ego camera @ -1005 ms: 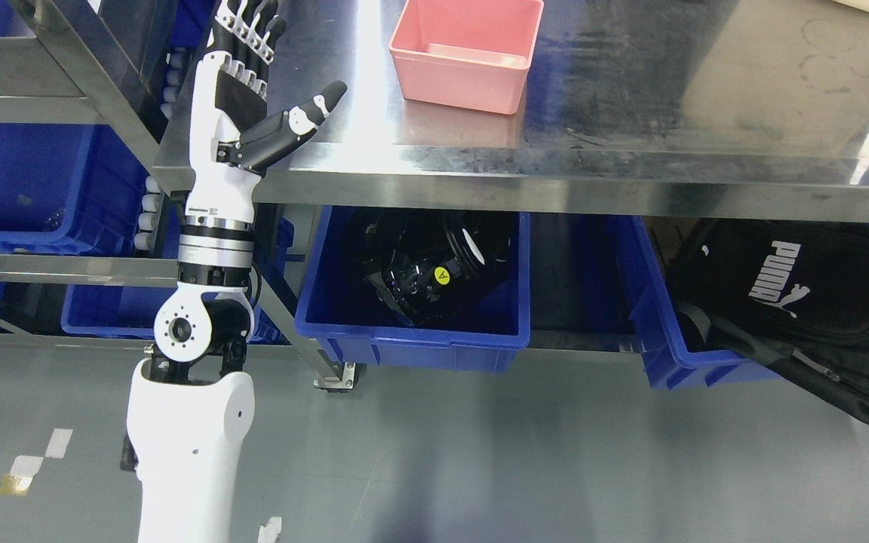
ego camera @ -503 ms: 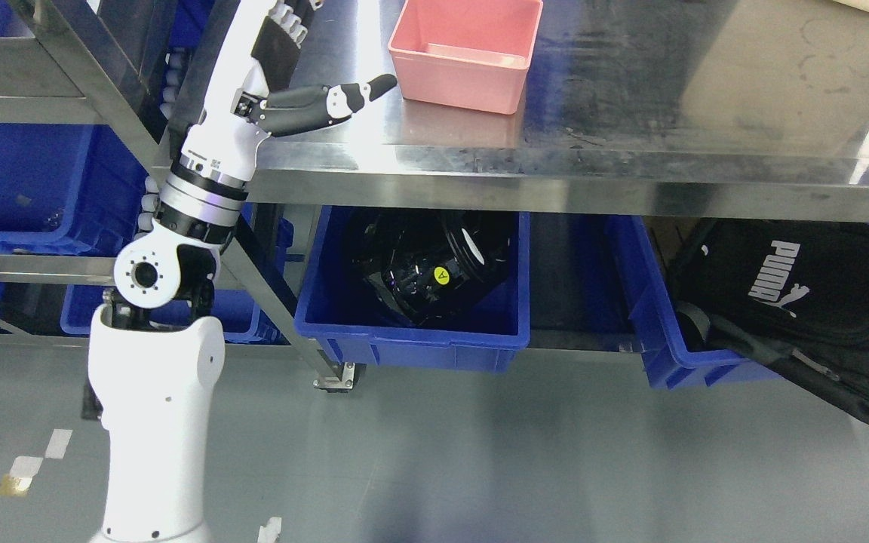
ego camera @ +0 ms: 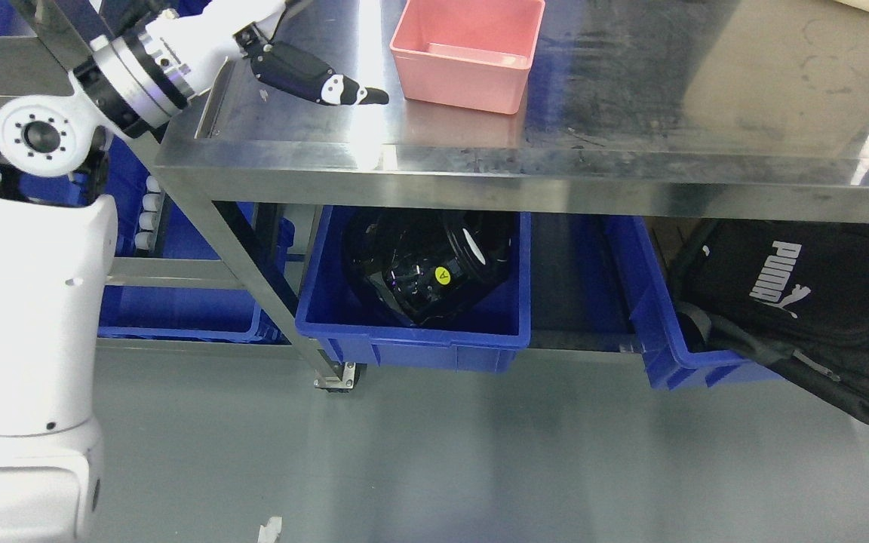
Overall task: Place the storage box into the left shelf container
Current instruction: 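Raise the left hand up toward the pink box on the tabletop, then close the left hand fingers around the near edge of the pink box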
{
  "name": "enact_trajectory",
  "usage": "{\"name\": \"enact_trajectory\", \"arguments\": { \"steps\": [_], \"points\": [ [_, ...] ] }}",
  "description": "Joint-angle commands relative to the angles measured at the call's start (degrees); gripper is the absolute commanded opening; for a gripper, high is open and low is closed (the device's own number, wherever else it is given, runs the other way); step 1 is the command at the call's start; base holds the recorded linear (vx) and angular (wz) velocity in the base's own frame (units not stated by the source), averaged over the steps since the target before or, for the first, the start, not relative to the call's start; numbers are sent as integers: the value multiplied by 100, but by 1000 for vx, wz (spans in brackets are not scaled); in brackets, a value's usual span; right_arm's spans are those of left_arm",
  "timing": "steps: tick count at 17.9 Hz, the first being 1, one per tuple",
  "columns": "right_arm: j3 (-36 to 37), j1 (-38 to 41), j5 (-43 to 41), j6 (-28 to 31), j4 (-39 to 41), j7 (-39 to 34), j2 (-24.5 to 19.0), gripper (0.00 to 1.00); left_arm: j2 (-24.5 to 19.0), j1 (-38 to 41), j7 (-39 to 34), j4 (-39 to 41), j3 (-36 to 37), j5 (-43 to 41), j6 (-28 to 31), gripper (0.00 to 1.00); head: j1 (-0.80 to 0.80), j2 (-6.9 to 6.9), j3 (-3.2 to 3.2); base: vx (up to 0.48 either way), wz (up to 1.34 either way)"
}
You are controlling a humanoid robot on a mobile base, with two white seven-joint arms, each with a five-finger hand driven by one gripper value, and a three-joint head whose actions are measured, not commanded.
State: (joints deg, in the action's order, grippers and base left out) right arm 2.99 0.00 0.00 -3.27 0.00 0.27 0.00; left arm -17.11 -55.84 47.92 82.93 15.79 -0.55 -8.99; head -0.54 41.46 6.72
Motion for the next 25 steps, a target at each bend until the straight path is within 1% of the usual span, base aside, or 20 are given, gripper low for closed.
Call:
{"name": "enact_trajectory", "arguments": {
  "steps": [1,3,6,10,13,17,18,19,22,23,25],
  "points": [
    [-1,-18,-123,46,100,-9,100,100,31,-981,147,-1875,1576,-673,-7,98,0,0,0,0,0],
    [-1,-27,-123,46,100,-18,100,100,355,-999,191,-2201,1568,-867,-7,98,0,0,0,0,0],
    [-1,-18,-123,46,100,-9,100,100,760,-1017,200,-2483,1568,-894,-7,95,0,0,0,0,0],
    [-1,-18,-123,46,100,-9,100,100,1130,-1280,200,-3036,1568,-1219,-15,95,0,0,0,0,0],
    [-1,-18,-123,46,100,-9,100,100,1314,-1438,314,-3423,1550,-1386,-15,90,0,-1,0,0,0],
    [-1,-27,-123,46,100,-9,100,100,1464,-1483,481,-3573,1515,-1404,-15,77,0,0,0,0,0],
    [-1,-18,-123,46,100,-9,100,100,1491,-1509,551,-3626,1498,-1404,-15,72,0,0,0,0,0],
    [-1,-27,-123,37,100,-9,100,100,1500,-1535,639,-3652,1463,-1378,-15,65,0,0,0,0,0],
    [-1,-18,-123,37,100,-9,100,100,1611,-1553,972,-3863,998,-1378,-15,40,0,0,0,2,73],
    [-1,-27,-123,46,100,-9,100,100,1611,-1553,1052,-3864,910,-1378,-50,31,0,-1,0,1,110],
    [-1,-18,-123,37,100,-9,100,100,1611,-1553,1175,-3881,533,-1360,-120,10,0,-1,0,12,113]
  ]
}}
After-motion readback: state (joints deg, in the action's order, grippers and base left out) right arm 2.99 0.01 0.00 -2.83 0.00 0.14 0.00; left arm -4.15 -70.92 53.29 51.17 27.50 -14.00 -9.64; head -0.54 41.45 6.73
